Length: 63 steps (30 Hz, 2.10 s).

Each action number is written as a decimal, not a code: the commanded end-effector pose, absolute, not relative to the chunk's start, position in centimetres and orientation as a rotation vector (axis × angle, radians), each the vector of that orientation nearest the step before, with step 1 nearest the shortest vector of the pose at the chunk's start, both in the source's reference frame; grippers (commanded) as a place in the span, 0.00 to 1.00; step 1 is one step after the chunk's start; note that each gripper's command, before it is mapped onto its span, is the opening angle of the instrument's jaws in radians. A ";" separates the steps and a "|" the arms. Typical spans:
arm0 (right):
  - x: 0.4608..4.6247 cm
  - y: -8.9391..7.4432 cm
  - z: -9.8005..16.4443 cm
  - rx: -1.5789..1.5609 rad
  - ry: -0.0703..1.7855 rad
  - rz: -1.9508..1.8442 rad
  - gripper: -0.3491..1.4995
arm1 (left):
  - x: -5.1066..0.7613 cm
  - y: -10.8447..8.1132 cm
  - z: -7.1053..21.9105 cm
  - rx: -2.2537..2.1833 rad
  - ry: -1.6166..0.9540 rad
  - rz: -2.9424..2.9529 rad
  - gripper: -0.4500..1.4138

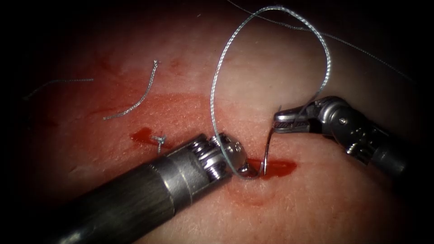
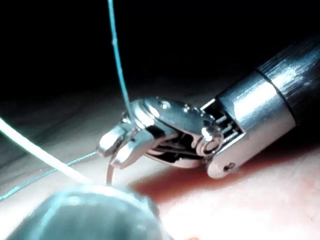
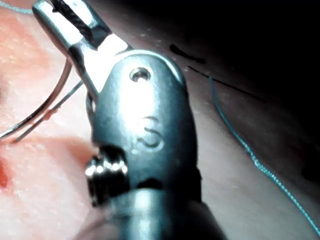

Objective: Wound Closure

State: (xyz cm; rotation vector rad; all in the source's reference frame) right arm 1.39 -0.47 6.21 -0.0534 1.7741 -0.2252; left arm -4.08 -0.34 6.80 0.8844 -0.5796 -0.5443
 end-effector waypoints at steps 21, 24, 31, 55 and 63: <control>1.58 -0.2 5.9 0.115 1.815 -0.053 0.00 | -4.14 -0.3 6.7 0.862 -0.580 -0.548 0.00; 1.58 -0.2 5.9 0.181 1.810 -0.002 0.00 | -4.13 -0.3 6.7 0.863 -0.580 -0.548 0.00; 1.57 -0.2 5.9 0.343 1.778 0.120 0.00 | -4.14 -0.3 6.7 0.863 -0.580 -0.547 0.00; 1.51 -0.1 6.0 0.411 1.752 0.188 0.00 | -4.17 -0.4 6.6 0.863 -0.580 -0.548 0.00; 1.51 -0.2 5.9 0.505 1.719 0.339 0.00 | -4.18 -0.5 6.6 0.863 -0.580 -0.548 0.00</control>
